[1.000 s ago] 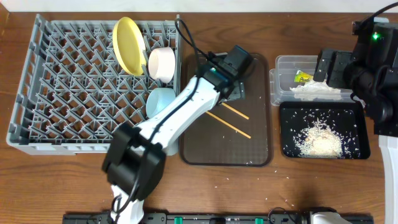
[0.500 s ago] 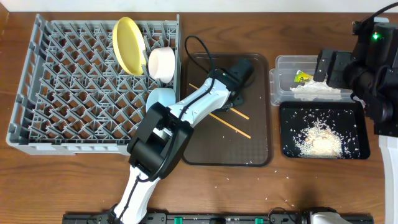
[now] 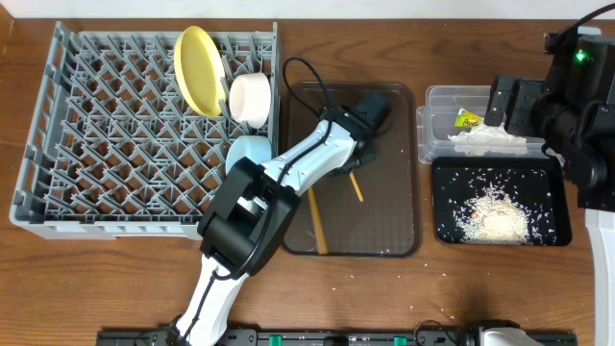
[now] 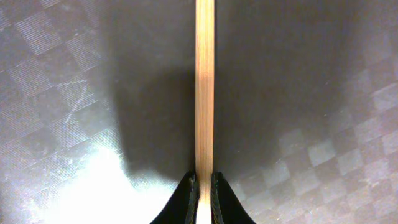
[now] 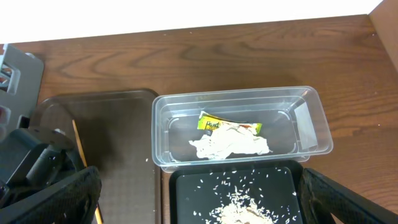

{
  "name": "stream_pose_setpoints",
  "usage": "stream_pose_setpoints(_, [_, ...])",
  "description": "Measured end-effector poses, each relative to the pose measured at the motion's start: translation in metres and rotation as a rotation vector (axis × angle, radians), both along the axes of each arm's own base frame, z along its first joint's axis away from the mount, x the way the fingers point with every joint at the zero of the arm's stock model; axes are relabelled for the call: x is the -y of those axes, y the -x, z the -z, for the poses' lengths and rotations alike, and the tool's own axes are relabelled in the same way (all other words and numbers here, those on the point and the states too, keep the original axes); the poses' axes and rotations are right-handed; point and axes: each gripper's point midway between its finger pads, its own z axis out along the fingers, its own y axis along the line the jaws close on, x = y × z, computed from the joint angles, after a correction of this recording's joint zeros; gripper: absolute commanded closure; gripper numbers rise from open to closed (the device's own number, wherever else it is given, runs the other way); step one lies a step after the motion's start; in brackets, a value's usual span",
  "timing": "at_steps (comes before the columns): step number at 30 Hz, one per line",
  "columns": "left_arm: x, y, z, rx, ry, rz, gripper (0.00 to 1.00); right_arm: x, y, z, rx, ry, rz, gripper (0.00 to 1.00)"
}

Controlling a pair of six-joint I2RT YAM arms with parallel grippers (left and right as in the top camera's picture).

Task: Sort waste into correct bins and load items into the dishwasher
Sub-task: 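Move the left gripper to the chopsticks on the dark tray and grasp one, then carry the chopstick left and drop it into the dish rack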

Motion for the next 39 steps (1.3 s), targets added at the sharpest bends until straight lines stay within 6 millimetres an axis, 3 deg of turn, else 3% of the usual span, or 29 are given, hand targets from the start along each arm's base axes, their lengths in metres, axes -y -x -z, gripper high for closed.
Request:
stream_pose_setpoints(16, [0.001, 0.002, -0.003, -0.018, -0.024, 0.104, 0.93, 0.0, 0.0, 0.0, 0.0, 0.0, 0.0, 0.01])
stream_pose_setpoints(19, [0.0, 0.005, -0.017, -0.036, -0.056, 0.233, 0.93, 0.0, 0.0, 0.0, 0.0, 0.0, 0.0, 0.01])
stream_pose_setpoints(22, [-0.009, 0.006, -0.048, -0.022, -0.083, 0.365, 0.93, 0.0, 0.0, 0.0, 0.0, 0.0, 0.0, 0.01])
stream_pose_setpoints(25, [-0.041, 0.003, -0.105, 0.048, -0.134, 0.421, 0.92, 0.0, 0.0, 0.0, -0.001, 0.0, 0.0, 0.01])
stream_pose_setpoints(29, [-0.104, -0.011, -0.201, 0.242, -0.218, 0.381, 0.93, 0.0, 0.0, 0.0, 0.0, 0.0, 0.0, 0.01])
stream_pose_setpoints(32, [-0.156, -0.019, -0.254, 0.357, -0.285, 0.332, 0.93, 0.0, 0.0, 0.0, 0.0, 0.0, 0.0, 0.01])
stream_pose_setpoints(35, [-0.205, -0.018, -0.262, 0.324, -0.373, 0.319, 0.93, 0.0, 0.0, 0.0, 0.0, 0.0, 0.0, 0.01])
stream_pose_setpoints(39, [-0.245, -0.005, -0.229, 0.151, -0.437, 0.353, 0.93, 0.0, 0.0, 0.0, 0.0, 0.0, 0.0, 0.01])
